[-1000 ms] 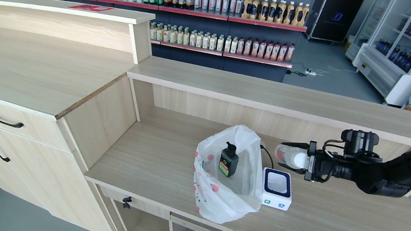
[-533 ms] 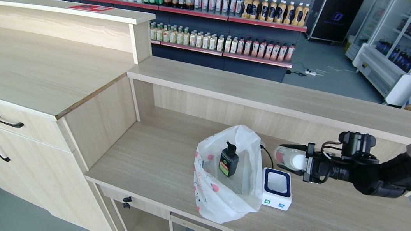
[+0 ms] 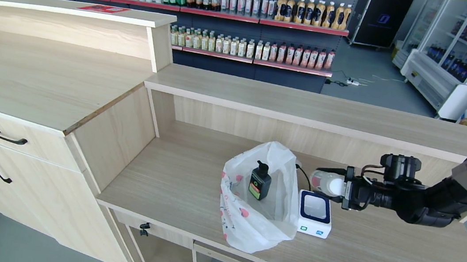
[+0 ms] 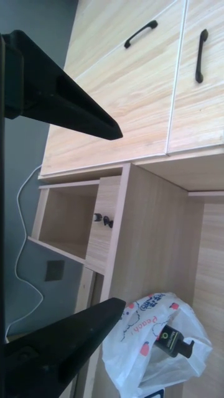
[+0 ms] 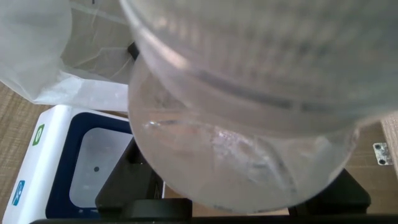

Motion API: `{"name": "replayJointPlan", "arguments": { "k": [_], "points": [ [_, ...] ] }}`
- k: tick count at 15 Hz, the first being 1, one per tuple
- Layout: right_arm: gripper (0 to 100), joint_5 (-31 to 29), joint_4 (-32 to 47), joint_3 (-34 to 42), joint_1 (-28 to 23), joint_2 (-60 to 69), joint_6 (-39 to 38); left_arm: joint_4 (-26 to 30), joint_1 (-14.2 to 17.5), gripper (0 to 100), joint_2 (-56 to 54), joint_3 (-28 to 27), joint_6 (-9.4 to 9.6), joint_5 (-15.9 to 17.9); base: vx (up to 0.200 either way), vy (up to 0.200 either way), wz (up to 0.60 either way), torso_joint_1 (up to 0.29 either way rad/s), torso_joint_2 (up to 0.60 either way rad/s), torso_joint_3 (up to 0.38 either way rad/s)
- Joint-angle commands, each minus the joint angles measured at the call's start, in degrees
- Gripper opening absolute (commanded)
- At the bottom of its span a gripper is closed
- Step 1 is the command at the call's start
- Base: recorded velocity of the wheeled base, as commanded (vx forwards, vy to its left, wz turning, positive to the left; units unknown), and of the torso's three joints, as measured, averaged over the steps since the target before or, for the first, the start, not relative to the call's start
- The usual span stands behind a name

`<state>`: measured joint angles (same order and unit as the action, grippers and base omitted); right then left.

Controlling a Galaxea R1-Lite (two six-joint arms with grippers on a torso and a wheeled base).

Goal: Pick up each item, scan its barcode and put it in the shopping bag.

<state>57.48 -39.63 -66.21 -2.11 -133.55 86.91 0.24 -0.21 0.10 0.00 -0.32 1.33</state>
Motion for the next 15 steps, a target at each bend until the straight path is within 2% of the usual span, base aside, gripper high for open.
{"name": "replayJointPlan", "arguments": {
  "k": [1,15],
  "points": [
    [0,0.0,-0.2,-0.5,0.0,-0.6,-0.2,0.0,0.0,100,0.0,0.0,-0.03,0.0,0.0,0.0,0.0,0.0,0.0,0.0],
    [0,0.1,-0.3,-2.5,1.3,-3.2,-0.6,0.0,0.0,100,0.0,0.0,-0.03,0.0,0.0,0.0,0.0,0.0,0.0,0.0]
  ]
}}
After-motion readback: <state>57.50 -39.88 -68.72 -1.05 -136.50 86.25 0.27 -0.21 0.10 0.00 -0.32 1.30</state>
